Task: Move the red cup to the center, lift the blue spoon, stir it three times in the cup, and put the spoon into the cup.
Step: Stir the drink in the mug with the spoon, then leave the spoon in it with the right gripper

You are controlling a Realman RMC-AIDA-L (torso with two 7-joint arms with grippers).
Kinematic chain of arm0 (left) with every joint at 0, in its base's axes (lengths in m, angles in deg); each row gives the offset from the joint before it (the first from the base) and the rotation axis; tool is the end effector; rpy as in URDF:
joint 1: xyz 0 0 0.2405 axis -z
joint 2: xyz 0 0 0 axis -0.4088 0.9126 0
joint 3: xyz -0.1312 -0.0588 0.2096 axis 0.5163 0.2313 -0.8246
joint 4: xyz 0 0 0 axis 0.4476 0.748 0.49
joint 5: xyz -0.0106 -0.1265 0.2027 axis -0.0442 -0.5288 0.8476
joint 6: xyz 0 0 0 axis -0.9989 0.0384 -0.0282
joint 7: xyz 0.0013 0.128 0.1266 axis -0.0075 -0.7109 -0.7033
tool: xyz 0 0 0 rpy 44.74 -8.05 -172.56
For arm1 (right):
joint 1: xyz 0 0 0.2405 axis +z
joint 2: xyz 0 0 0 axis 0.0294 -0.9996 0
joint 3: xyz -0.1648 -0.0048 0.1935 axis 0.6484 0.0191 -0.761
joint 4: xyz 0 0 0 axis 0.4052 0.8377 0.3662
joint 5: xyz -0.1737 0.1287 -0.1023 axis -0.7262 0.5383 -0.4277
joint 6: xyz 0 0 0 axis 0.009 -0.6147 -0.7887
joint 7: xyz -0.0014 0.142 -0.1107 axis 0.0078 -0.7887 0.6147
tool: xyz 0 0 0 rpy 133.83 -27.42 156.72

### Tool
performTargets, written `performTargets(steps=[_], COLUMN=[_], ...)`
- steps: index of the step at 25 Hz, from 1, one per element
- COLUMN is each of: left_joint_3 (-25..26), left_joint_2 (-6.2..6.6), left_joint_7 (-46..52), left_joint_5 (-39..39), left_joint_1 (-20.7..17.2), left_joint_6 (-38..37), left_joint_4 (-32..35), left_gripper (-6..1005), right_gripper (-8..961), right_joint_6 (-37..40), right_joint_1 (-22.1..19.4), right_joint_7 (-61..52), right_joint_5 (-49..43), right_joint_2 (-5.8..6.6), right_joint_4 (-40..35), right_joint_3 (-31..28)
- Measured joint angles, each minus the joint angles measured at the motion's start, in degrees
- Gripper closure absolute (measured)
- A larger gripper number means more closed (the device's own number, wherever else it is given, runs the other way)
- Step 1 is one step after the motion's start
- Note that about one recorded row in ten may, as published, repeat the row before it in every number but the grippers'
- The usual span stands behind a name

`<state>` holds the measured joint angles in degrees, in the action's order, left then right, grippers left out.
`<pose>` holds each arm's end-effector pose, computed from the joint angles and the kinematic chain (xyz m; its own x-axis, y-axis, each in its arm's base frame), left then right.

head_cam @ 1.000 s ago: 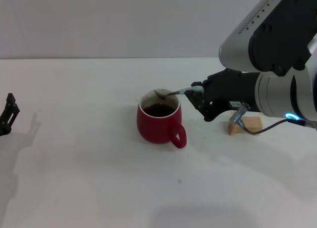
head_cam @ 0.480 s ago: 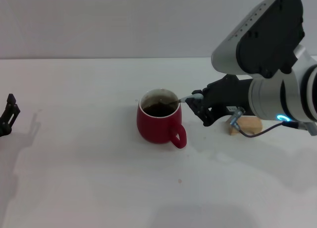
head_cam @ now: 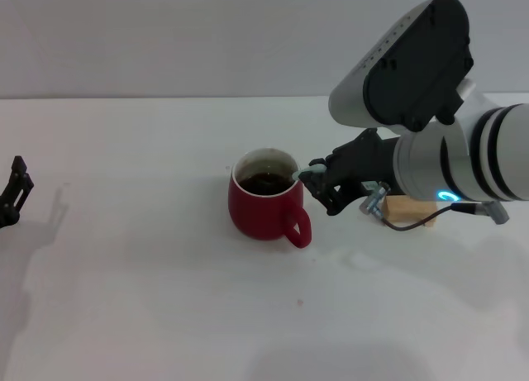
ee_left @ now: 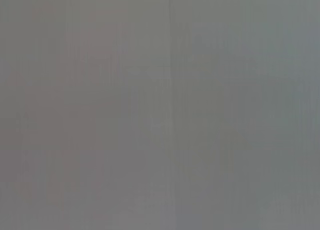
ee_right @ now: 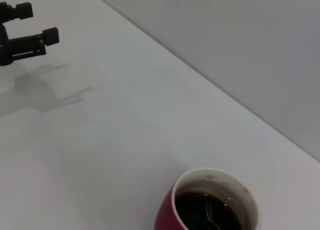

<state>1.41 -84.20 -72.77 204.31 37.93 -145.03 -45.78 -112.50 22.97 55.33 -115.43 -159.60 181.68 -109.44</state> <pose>-0.3938 0.3259 -0.0098 0.7414 -0.0123 0.6709 0.6708 0.0360 -0.7407 0.0797 0.3669 -0.0679 0.9329 -0.3589 -0.0302 -0.3158 -0.7748 -0.5477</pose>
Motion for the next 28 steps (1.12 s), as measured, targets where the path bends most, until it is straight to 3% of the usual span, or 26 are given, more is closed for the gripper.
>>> performTargets(steps=[18, 28], left_joint_3=[0.00, -0.38], left_joint_2=[0.00, 0.00], left_joint_7=[0.00, 0.00], left_joint_5=[0.00, 0.00], left_joint_1=[0.04, 0.18], left_joint_6=[-0.02, 0.09], left_joint_4=[-0.01, -0.01], left_gripper=[147, 147], right_gripper=[810, 809], right_joint_6=[6.02, 6.10], right_joint_1=[6.05, 5.82], right_joint_7=[-0.02, 0.12], right_joint_5=[1.01, 0.49], right_joint_2=[0.01, 0.23], right_joint_4=[-10.56, -10.97], right_joint_3=[1.48, -2.06])
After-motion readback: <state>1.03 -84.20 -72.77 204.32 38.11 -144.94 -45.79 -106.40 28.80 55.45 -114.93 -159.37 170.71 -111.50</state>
